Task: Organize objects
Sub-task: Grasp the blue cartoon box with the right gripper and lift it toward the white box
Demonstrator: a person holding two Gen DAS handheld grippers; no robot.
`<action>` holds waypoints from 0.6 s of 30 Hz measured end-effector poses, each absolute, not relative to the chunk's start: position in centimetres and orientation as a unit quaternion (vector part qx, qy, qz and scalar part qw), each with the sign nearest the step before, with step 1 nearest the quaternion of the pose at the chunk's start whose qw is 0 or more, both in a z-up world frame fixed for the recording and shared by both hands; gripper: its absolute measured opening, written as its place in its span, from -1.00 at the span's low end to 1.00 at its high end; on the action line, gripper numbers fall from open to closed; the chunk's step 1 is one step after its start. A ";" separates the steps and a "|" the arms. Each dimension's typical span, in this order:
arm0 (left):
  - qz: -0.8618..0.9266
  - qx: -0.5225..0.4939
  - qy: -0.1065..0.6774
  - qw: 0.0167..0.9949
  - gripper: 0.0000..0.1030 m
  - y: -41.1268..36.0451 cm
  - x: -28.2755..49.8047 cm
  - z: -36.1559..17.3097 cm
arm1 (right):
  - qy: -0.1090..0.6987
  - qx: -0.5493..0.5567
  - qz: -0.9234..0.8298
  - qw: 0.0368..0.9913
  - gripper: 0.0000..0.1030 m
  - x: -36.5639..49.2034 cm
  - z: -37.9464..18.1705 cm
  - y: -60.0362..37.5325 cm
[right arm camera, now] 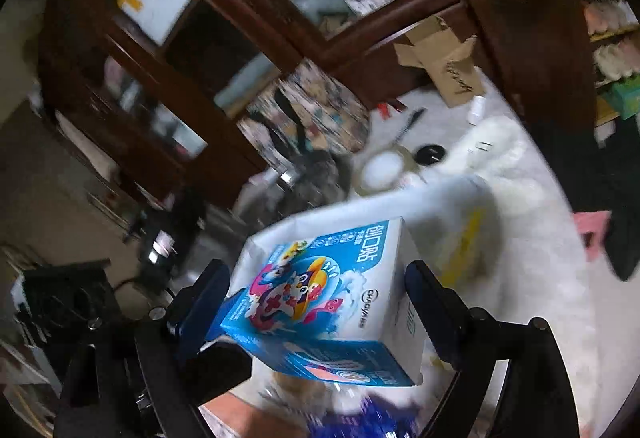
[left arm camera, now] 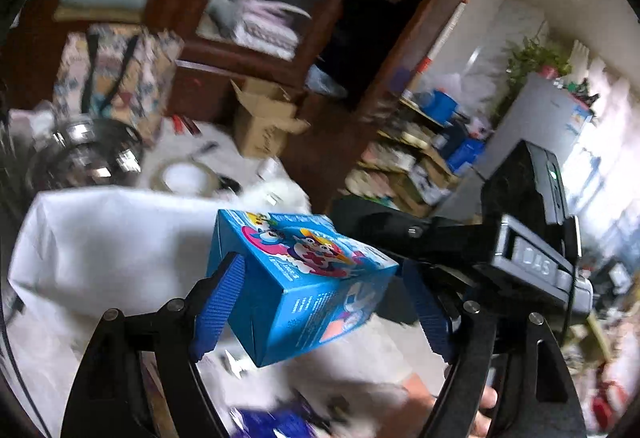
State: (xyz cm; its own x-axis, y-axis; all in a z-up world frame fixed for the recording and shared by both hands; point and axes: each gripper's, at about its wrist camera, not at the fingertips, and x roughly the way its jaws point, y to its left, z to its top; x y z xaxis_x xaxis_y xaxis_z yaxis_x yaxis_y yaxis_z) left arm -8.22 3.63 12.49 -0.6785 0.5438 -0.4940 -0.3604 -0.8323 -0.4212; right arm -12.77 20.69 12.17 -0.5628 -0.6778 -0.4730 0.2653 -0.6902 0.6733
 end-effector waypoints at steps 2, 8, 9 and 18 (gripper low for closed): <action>0.912 -0.307 -0.136 0.236 0.54 3.7 -9.4 11.6 | -0.287 0.353 -0.839 0.297 0.77 -14.1 10.9 20.9; 0.913 -0.319 -0.158 0.200 0.41 2.1 -11.8 7.9 | -0.321 0.338 -0.823 0.323 0.77 -17.0 6.4 20.8; 0.912 -0.320 -0.167 0.196 0.34 1.5 -12.1 7.5 | -0.323 0.339 -0.821 0.328 0.77 -17.2 5.8 20.7; 0.900 -0.334 -0.202 0.196 0.19 -0.4 -11.7 5.8 | -0.274 0.330 -0.840 0.330 0.76 -15.9 5.9 19.2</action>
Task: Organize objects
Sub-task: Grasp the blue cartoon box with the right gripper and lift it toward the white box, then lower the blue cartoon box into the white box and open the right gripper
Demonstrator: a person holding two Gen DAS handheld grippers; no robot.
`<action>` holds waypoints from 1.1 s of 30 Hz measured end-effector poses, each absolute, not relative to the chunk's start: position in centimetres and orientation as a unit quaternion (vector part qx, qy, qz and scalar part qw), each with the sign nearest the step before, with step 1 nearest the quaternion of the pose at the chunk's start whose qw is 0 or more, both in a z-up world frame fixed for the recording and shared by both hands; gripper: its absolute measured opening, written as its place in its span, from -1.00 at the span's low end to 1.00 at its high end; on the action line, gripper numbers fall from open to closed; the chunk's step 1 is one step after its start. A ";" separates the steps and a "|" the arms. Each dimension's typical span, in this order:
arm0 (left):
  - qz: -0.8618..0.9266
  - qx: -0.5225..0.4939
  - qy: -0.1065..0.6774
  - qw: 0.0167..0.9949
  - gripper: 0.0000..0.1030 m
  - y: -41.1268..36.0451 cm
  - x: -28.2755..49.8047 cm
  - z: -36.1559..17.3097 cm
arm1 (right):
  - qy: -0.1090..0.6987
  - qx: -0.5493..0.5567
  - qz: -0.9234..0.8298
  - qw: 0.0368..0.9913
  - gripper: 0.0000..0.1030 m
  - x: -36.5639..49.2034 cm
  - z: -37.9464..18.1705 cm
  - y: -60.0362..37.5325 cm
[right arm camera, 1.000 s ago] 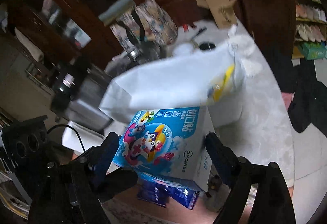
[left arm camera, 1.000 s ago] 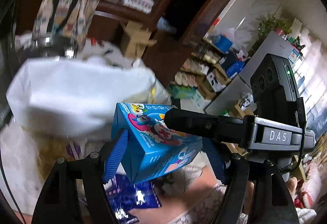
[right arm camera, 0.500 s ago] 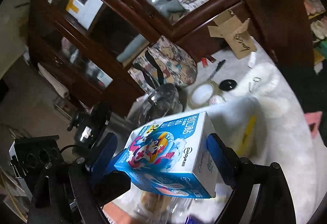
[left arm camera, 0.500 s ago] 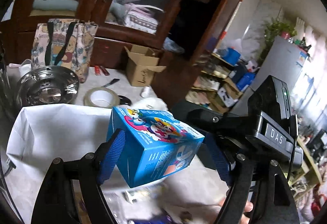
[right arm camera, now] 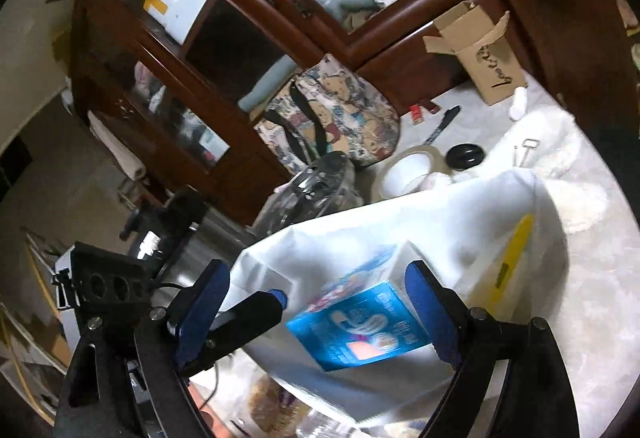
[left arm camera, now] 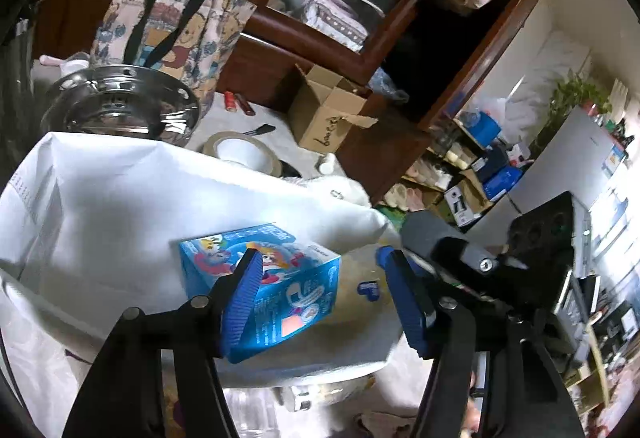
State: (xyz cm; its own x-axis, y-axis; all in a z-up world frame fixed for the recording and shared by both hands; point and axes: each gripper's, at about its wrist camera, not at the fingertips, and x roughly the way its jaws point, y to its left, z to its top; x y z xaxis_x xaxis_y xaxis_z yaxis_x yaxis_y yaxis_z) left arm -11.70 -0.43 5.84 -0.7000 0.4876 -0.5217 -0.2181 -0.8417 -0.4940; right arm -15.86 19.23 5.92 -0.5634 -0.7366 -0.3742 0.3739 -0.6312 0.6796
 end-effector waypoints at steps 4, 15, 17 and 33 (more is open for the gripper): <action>0.909 -0.327 -0.180 0.186 0.17 0.2 -10.9 6.4 | -0.278 0.337 -0.841 0.319 0.76 -15.3 5.8 20.2; 0.965 -0.221 -0.084 0.110 -0.53 1.7 -6.4 9.5 | -0.241 0.249 -0.920 0.182 0.76 -10.2 9.1 23.3; 0.977 -0.192 -0.045 0.078 -0.02 2.1 -5.2 9.6 | -0.235 0.221 -0.933 0.162 0.76 -8.8 9.4 24.0; 0.977 -0.205 -0.033 0.051 -0.29 1.1 0.3 5.5 | -0.127 0.310 -0.925 0.181 0.71 -2.8 3.0 23.4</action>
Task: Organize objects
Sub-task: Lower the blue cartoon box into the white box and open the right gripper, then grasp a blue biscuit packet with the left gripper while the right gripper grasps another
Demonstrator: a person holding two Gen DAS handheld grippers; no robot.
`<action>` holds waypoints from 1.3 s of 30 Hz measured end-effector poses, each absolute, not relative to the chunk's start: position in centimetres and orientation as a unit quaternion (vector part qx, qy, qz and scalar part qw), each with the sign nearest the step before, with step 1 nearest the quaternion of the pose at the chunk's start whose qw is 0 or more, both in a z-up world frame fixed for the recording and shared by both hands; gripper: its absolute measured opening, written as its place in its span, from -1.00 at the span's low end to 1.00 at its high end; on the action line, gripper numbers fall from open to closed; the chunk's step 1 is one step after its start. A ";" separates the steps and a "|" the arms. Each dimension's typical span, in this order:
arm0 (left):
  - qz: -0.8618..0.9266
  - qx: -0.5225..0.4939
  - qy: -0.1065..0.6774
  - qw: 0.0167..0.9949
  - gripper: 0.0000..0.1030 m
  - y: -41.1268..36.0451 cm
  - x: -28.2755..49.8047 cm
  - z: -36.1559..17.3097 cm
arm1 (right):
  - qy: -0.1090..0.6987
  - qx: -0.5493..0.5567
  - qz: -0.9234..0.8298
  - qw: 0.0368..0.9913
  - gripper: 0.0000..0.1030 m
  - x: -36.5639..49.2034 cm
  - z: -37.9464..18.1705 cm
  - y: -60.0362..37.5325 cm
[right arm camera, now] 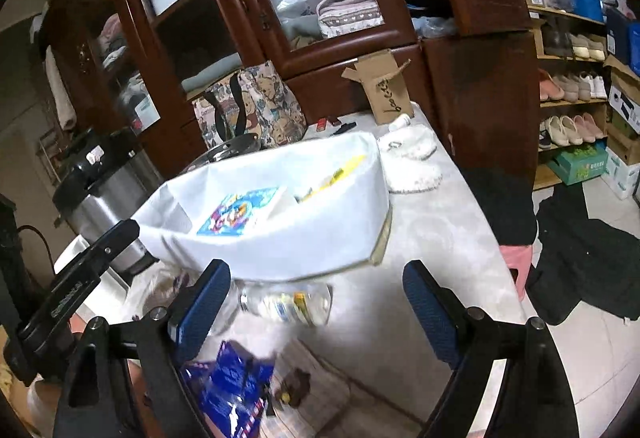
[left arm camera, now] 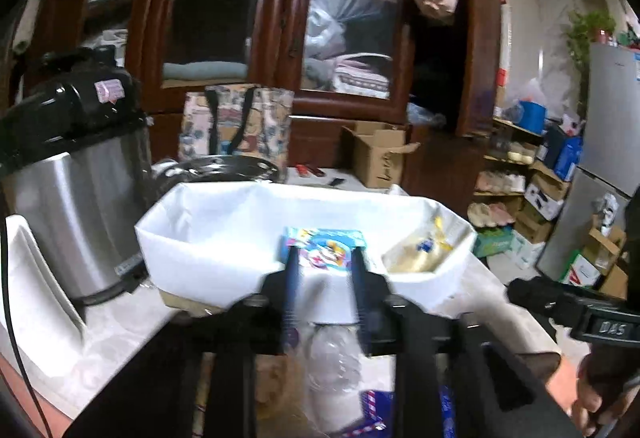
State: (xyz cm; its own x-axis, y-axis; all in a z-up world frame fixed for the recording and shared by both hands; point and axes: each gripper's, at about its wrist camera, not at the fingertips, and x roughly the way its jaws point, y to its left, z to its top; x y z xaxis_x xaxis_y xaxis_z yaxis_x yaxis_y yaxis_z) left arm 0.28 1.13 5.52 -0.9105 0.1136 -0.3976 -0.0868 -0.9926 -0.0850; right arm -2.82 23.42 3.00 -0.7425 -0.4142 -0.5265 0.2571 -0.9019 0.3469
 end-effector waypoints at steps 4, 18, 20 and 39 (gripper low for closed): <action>0.969 -0.240 -0.003 0.054 -0.16 2.7 -0.7 4.9 | -0.100 0.308 -0.929 0.181 0.56 -2.5 3.1 22.2; 0.943 -0.270 -0.143 0.132 -0.14 -1.1 4.6 2.0 | -0.052 0.256 -0.946 0.191 0.56 2.2 3.2 19.8; 0.942 -0.282 -0.146 0.109 -0.14 -1.3 5.3 1.9 | -0.049 0.255 -0.944 0.205 0.56 3.2 3.3 19.3; 0.903 -0.408 -0.119 0.064 -0.14 0.5 7.3 -2.0 | -0.114 0.404 -0.858 0.296 0.39 5.2 0.8 15.9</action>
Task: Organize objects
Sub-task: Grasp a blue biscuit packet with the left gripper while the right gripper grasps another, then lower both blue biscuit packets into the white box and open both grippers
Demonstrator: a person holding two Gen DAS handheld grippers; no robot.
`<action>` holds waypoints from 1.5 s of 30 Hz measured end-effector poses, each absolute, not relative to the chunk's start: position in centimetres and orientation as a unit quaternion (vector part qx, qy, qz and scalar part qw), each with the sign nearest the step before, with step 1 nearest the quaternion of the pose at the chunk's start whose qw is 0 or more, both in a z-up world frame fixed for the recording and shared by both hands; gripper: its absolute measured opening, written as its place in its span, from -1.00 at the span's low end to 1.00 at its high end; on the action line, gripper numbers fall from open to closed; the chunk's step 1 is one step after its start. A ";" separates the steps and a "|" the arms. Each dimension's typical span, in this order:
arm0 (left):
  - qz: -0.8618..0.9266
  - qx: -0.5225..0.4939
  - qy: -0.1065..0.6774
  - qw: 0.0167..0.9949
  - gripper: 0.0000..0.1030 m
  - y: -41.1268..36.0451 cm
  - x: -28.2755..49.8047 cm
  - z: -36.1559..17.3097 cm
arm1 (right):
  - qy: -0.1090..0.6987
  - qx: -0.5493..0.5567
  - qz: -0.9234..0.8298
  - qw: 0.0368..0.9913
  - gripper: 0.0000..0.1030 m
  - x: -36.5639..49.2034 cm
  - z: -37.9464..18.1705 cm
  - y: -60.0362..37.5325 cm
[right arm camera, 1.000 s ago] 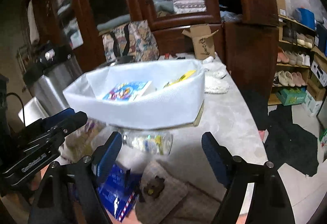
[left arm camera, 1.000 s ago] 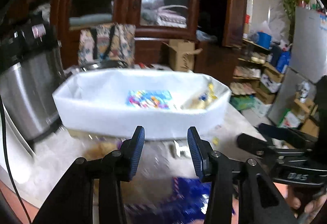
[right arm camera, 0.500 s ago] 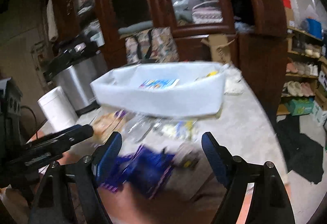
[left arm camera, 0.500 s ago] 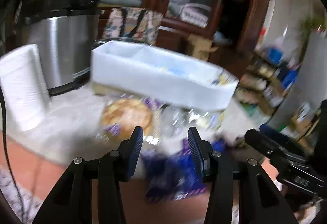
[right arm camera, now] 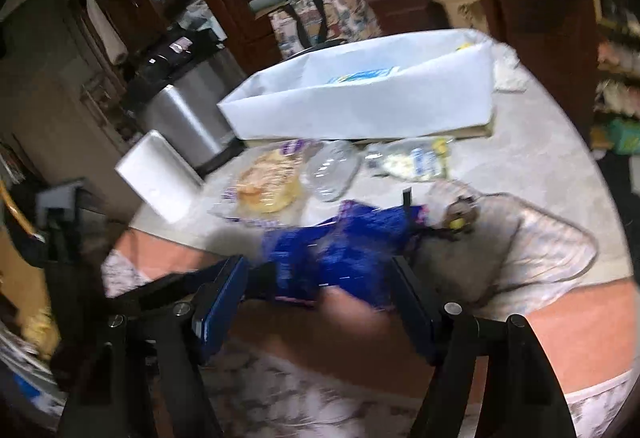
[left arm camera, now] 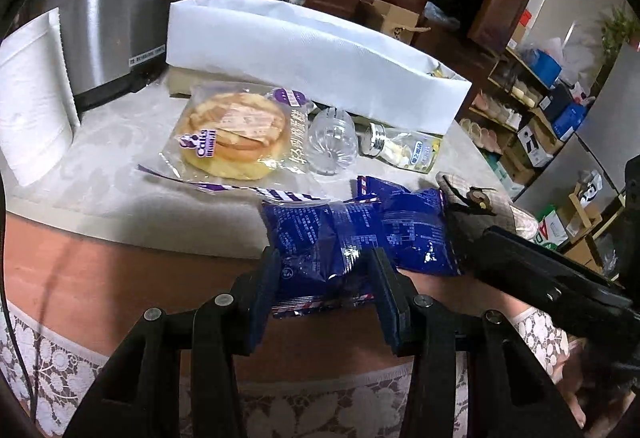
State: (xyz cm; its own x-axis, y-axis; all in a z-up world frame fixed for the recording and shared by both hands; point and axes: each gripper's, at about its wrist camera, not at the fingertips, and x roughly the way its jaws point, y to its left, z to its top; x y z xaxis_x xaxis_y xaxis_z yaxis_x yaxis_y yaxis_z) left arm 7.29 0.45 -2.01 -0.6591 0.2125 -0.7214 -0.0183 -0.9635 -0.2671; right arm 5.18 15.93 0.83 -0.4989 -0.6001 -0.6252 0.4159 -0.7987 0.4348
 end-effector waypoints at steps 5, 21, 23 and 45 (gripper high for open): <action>0.899 -0.419 -0.111 0.054 -0.09 1.0 6.3 -2.7 | -0.125 0.433 -0.852 0.266 0.39 4.1 -0.1 15.4; 0.902 -0.398 -0.154 0.062 -0.43 -2.6 8.0 -2.6 | -0.091 0.456 -0.876 0.131 0.31 1.0 -2.7 13.7; 0.902 -0.398 -0.156 0.062 -0.43 -2.8 8.2 -2.5 | -0.069 0.450 -0.882 0.124 0.06 1.3 -2.7 13.1; 0.934 -0.312 -0.139 0.102 -0.43 -2.5 7.6 7.0 | -0.103 0.352 -0.910 0.191 -0.24 2.7 7.5 16.5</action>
State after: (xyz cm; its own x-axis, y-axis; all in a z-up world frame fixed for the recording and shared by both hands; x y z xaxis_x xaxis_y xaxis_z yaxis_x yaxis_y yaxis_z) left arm 7.58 -2.54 6.99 -0.7841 0.2772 -0.5553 -0.1036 -0.9406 -0.3233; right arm 2.65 16.51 7.47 -0.6792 -0.4205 -0.6015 0.2754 -0.9057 0.3222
